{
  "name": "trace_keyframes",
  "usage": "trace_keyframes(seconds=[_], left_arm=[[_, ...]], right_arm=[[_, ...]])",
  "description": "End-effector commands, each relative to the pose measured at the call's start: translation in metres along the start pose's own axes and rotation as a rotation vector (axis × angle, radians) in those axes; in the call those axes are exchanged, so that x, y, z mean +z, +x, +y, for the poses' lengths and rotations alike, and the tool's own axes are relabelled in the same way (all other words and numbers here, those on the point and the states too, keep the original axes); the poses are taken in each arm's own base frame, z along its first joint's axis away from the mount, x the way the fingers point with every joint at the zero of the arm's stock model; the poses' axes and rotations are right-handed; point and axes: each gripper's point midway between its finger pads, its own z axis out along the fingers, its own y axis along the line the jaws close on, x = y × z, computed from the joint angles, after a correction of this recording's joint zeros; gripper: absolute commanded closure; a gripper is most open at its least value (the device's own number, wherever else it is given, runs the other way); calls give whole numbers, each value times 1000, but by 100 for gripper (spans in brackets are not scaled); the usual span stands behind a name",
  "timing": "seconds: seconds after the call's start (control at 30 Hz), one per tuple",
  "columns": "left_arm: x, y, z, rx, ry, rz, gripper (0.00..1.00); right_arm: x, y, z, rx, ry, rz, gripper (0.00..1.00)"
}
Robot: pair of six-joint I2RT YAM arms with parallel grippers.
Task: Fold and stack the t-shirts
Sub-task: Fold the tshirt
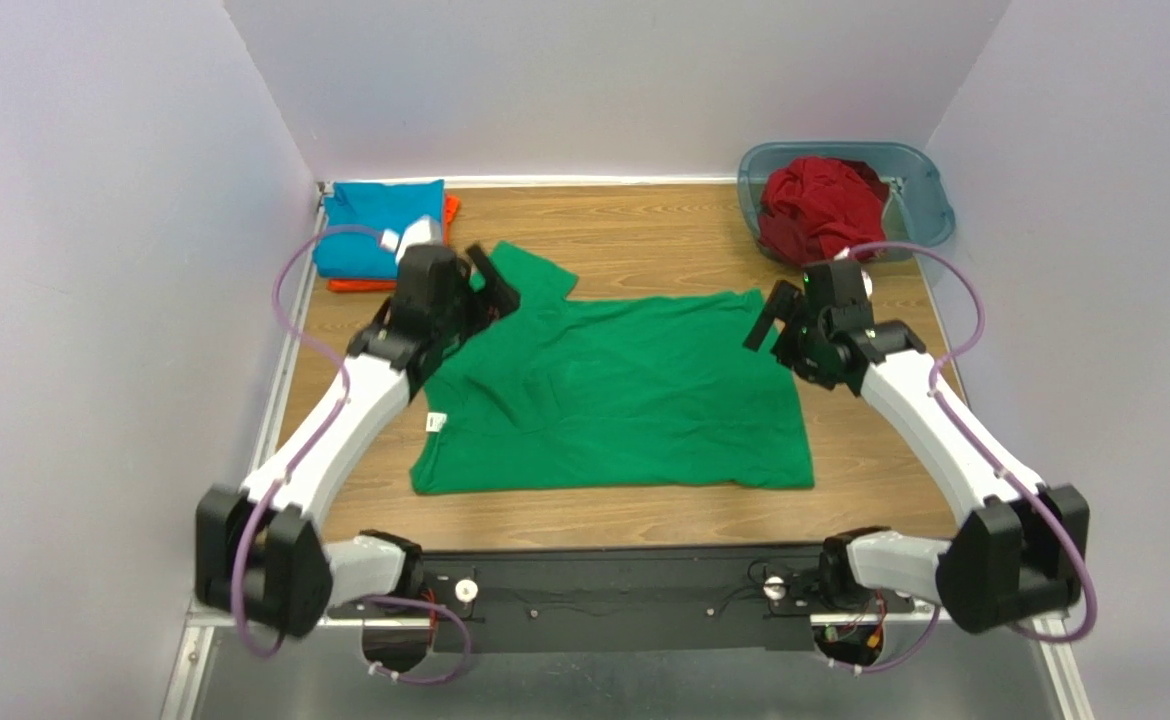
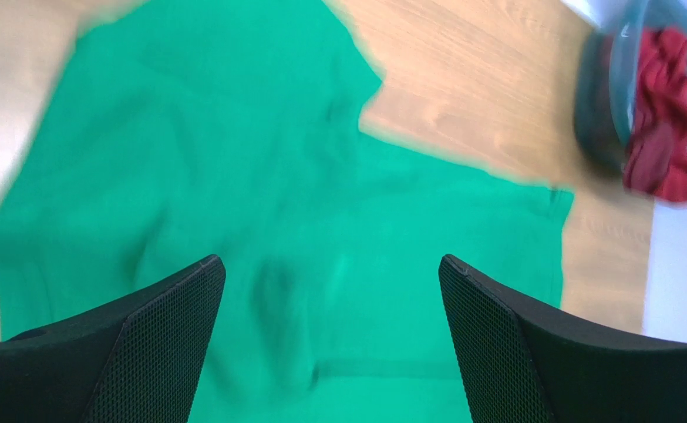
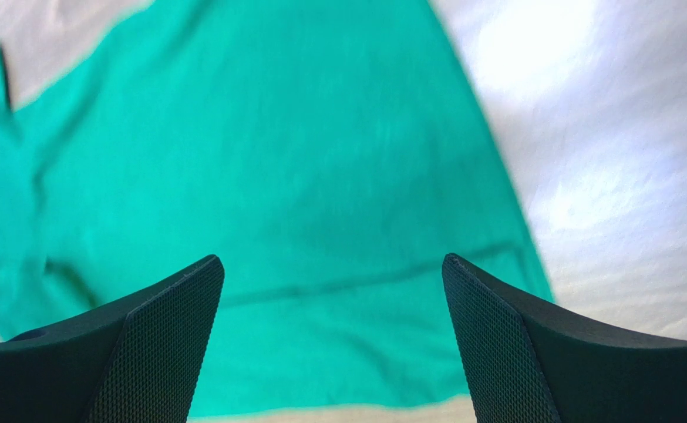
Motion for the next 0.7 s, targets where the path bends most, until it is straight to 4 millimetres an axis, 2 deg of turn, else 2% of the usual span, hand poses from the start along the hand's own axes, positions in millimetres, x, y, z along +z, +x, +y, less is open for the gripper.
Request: trace_keyframes(seconds=[0.0, 0.03, 0.07, 0.1, 0.17, 0.2, 0.27, 0.3, 0.37, 0.4, 0.47, 0.5, 0.53, 0.67], left_arm=[[49, -55, -18, 142, -46, -89, 2], [61, -64, -18, 174, -65, -85, 2], [87, -80, -28, 193, -75, -83, 2], [100, -87, -31, 208, -83, -82, 2], [127, -100, -27, 237, -123, -59, 2], [156, -113, -32, 246, -132, -67, 2], [181, -116, -25, 280, -174, -16, 3], [205, -125, -25, 295, -187, -12, 4], [224, -134, -22, 311, -220, -23, 4], [242, -138, -22, 344, -216, -32, 6], [256, -140, -16, 360, -217, -36, 9], [267, -134, -7, 377, -221, -25, 9], [273, -138, -5, 375, -202, -39, 9], [287, -124, 11, 406, -202, 0, 9]], right_arm=[[14, -39, -6, -44, 127, -95, 0], [20, -47, -2, -46, 134, -101, 0], [24, -50, 1, -49, 136, -97, 0], [27, -52, 3, -51, 139, -98, 0], [35, -59, 7, -56, 146, -101, 0], [37, -60, 7, -61, 149, -101, 0], [43, -61, 7, -75, 160, -92, 0], [44, -61, 5, -83, 169, -94, 0], [50, -60, 1, -91, 190, -87, 0], [52, -59, 0, -96, 196, -84, 0], [55, -60, -2, -103, 206, -80, 0], [57, -58, -3, -103, 208, -74, 0], [59, -57, -2, -106, 205, -68, 0], [66, -53, -4, -113, 211, -50, 0]])
